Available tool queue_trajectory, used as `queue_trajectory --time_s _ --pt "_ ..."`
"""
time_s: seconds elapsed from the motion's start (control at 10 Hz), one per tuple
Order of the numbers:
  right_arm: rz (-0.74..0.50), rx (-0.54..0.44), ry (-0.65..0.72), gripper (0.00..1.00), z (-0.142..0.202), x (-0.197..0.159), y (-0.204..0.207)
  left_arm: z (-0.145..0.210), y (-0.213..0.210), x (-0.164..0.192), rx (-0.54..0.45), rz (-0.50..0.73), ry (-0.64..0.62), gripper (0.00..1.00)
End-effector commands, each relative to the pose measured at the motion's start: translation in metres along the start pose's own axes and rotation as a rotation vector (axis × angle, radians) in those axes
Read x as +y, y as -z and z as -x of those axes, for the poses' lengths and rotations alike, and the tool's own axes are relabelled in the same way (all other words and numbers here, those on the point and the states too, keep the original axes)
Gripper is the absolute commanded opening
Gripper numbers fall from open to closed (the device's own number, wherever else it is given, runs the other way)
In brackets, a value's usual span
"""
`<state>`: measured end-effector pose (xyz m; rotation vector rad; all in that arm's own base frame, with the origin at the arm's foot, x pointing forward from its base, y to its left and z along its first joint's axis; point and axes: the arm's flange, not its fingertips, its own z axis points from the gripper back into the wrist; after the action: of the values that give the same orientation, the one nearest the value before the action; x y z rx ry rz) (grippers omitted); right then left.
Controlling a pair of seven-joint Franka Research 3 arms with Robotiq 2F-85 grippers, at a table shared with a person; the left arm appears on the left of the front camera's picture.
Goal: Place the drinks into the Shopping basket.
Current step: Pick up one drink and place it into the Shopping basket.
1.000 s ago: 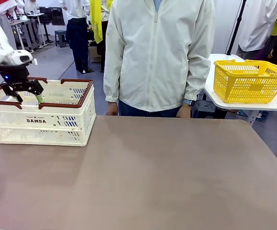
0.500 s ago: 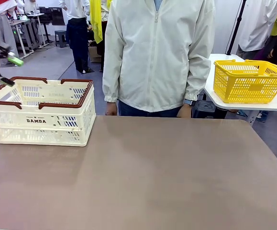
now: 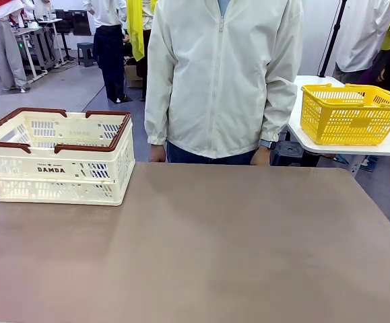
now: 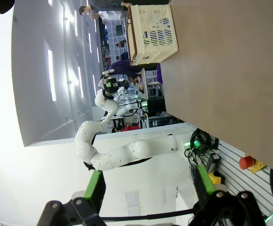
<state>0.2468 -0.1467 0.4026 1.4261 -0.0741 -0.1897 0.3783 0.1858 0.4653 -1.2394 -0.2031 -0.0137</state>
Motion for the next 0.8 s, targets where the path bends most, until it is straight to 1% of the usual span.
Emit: queue_trajectory --time_s 0.0,0.1,0.7 --pt "0.002 0.003 0.011 1.0 0.0004 0.0066 -0.0013 -0.0038 0.0047 0.0082 0.083 -0.023 0.064 1.0" --pt "0.002 0.003 0.011 1.0 0.0004 0.0066 -0.0013 0.0 0.0 0.0 0.0 0.0 0.0 1.0" --pt "0.002 0.003 0.011 1.0 0.0004 0.0066 -0.0013 0.0 0.0 0.0 0.0 0.0 0.0 1.0"
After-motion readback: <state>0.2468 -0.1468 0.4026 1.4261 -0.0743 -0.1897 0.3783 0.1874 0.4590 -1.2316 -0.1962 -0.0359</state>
